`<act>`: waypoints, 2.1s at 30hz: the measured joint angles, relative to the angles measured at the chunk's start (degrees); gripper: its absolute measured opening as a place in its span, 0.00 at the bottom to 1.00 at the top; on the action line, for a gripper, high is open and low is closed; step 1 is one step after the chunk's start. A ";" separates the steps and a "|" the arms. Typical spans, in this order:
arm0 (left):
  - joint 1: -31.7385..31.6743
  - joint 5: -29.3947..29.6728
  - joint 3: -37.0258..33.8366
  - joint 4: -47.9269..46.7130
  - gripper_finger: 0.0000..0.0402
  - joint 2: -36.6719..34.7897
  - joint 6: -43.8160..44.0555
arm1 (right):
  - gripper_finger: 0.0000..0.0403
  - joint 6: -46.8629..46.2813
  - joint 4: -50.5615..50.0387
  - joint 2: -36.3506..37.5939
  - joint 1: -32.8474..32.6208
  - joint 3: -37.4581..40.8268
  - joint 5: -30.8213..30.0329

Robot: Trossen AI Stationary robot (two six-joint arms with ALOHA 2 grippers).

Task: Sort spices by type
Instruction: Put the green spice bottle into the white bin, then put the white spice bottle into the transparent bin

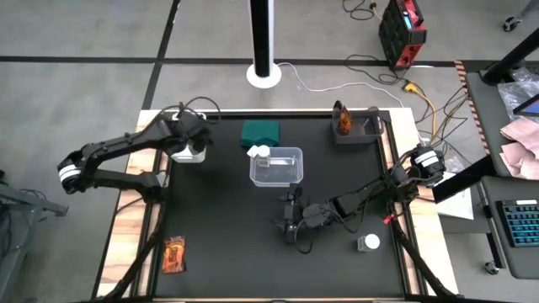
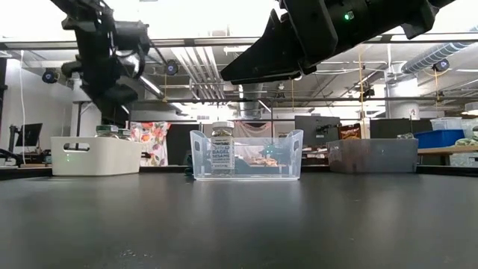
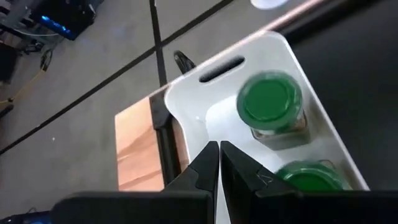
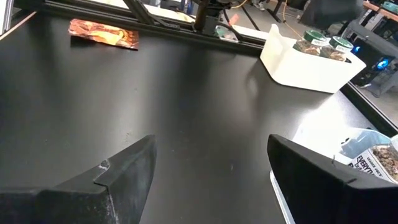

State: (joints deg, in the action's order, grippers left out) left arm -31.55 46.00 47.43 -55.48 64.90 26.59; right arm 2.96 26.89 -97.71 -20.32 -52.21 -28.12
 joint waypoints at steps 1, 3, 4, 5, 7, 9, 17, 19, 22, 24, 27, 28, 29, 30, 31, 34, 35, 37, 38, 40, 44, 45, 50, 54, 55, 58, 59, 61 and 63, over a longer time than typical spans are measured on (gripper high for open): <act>0.14 0.00 1.08 -0.50 0.00 -0.44 -0.12 | 0.74 0.01 -0.02 0.00 -0.01 0.00 0.00; 1.07 0.00 2.75 -0.62 0.00 -1.58 -0.24 | 0.75 0.00 -0.04 0.00 0.00 0.00 0.00; 2.09 0.00 3.31 -0.59 0.00 -2.26 -0.26 | 0.75 0.00 -0.10 0.00 -0.01 0.00 0.00; 3.40 0.00 3.67 -0.28 0.00 -2.95 -0.29 | 0.75 0.01 -0.17 0.00 -0.01 0.00 0.00; 6.85 -0.02 3.83 1.35 0.00 -4.46 -0.18 | 0.75 0.01 -0.43 0.00 -0.01 0.00 0.00; 11.69 0.02 3.39 4.23 0.00 -6.06 0.81 | 0.75 0.02 -1.13 0.00 0.00 0.00 -0.36; 38.85 10.03 -0.30 12.74 0.00 -9.24 6.80 | 0.70 -1.20 -3.49 0.08 0.48 0.00 -0.59; 45.55 13.35 -0.40 12.65 0.00 -8.81 8.85 | 0.69 -1.88 -4.62 0.41 0.53 0.00 -0.60; 54.79 16.79 -0.41 12.81 0.00 -7.44 11.00 | 0.67 -2.93 -6.92 1.38 0.48 0.00 -1.29; 59.36 18.58 -0.42 12.75 0.00 -6.41 13.03 | 0.66 -3.76 -8.93 2.39 0.48 0.00 -2.79; 63.31 19.67 -0.48 12.62 0.00 -5.22 16.30 | 0.65 -6.38 -12.98 4.92 0.48 0.00 -3.52; 64.19 19.57 -0.63 12.69 0.00 -4.92 17.21 | 0.65 -7.70 -14.42 5.99 0.48 -0.03 -3.49; 64.86 19.25 -0.77 12.55 0.00 -4.57 18.12 | 0.64 -9.20 -16.76 7.03 0.48 -0.19 -3.49; 65.34 19.17 -0.86 12.60 0.00 -4.12 18.82 | 0.64 -10.79 -19.65 7.97 0.48 -0.76 -3.49; 65.79 19.17 -1.01 12.86 0.00 -3.71 19.20 | 0.64 -12.39 -23.06 8.83 0.45 -1.65 -3.37; 66.78 18.81 -1.57 12.89 0.00 -1.92 19.41 | 0.62 -16.29 -35.16 10.72 -0.33 -4.91 -3.03; 66.86 18.44 -1.73 12.89 0.00 -1.23 19.42 | 0.62 -17.20 -39.24 10.90 -0.81 -6.36 -2.72; 66.88 17.58 -1.83 12.90 0.00 0.10 19.43 | 0.61 -18.89 -48.98 11.04 -1.81 -9.63 0.24; 66.88 17.55 -1.85 12.99 0.00 0.86 19.43 | 0.61 -20.07 -53.95 10.97 -2.36 -11.61 1.62; 66.88 17.59 -1.83 13.03 0.00 2.15 19.43 | 0.62 -22.65 -63.37 10.67 -3.72 -15.97 2.75; 66.83 18.01 -1.36 13.08 0.00 4.14 19.42 | 0.65 -30.70 -84.03 10.29 -5.74 -24.23 6.40; 66.82 18.35 -1.26 13.19 0.00 4.49 19.42 | 0.66 -34.13 -88.59 10.29 -5.81 -26.14 8.76; 66.82 20.11 -0.02 14.00 0.00 5.97 19.60 | 0.73 -52.23 -104.46 11.20 -6.52 -32.53 21.45; 66.82 21.03 1.44 13.97 0.00 7.21 19.26 | 0.79 -62.70 -109.48 12.94 -9.48 -32.46 28.36; 66.82 21.05 1.76 13.98 0.00 7.41 18.99 | 0.80 -65.01 -110.20 13.40 -10.60 -32.02 29.46; 66.77 21.30 2.51 13.99 0.00 8.13 18.52 | 0.83 -74.06 -110.60 14.56 -14.53 -30.32 32.66; 66.77 21.62 2.59 13.93 0.00 8.26 18.49 | 0.84 -77.41 -110.56 14.81 -15.89 -29.86 33.30; 66.77 22.09 2.99 13.95 0.00 8.43 18.49 | 0.85 -84.34 -110.57 15.18 -18.54 -29.01 33.74; 66.77 22.29 3.42 13.89 0.00 8.69 18.32 | 0.85 -91.53 -110.57 15.28 -20.80 -28.28 33.70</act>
State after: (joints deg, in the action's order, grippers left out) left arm 35.22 68.29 50.85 -41.59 73.59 44.91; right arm -88.56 -83.67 -82.43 -41.11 -80.49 5.58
